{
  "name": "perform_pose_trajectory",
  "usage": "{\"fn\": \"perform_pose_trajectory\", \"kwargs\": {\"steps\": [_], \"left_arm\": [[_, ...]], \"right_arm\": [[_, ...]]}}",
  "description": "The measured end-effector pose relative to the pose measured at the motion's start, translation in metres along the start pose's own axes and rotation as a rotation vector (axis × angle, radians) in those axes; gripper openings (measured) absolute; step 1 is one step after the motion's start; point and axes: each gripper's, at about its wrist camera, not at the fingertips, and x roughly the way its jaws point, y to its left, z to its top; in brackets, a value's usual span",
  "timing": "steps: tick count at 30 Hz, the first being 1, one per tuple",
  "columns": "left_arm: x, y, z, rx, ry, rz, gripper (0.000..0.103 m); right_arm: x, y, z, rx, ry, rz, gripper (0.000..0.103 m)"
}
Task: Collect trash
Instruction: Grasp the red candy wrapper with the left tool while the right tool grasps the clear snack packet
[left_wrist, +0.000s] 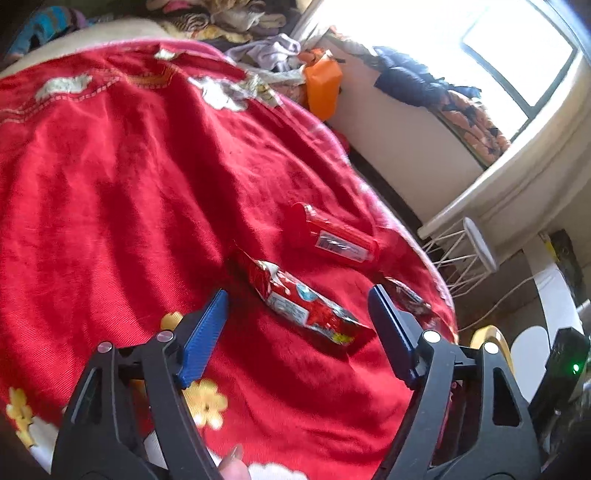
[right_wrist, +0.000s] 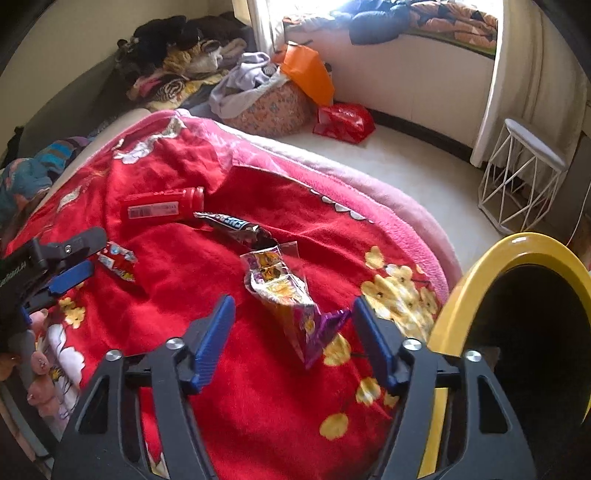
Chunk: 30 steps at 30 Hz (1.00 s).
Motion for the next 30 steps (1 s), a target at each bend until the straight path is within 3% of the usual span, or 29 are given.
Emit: {"fn": "perform_pose_trajectory", "kwargs": {"steps": [1, 4, 6, 8, 11, 17, 30], "left_arm": [[0.003, 0.001, 0.001, -0.004, 0.004, 0.010, 0.067], [0.010, 0.003, 0.002, -0.009, 0.013, 0.040, 0.058], [0.011, 0.006, 0.002, -0.017, 0.012, 0.055, 0.049], [0.010, 0.009, 0.002, -0.024, 0.014, 0.064, 0.032], [0.007, 0.009, -0.004, -0.007, 0.019, 0.072, 0.019], [-0.004, 0.009, -0.014, 0.024, 0.021, 0.054, 0.011], [-0.043, -0.029, -0.045, 0.218, -0.006, 0.003, 0.009]], "right_arm": [[0.002, 0.000, -0.001, 0.004, 0.008, 0.004, 0.038], [0.000, 0.000, -0.004, 0.008, 0.008, 0.027, 0.023], [-0.004, 0.001, -0.010, 0.006, 0.007, 0.046, 0.022], [-0.009, 0.004, -0.016, -0.005, 0.005, 0.062, 0.021], [-0.017, 0.007, -0.026, -0.015, -0.001, 0.092, 0.021], [-0.031, 0.018, -0.037, -0.046, -0.008, 0.131, 0.021], [-0.060, 0.033, -0.047, -0.083, -0.044, 0.184, 0.020]]}}
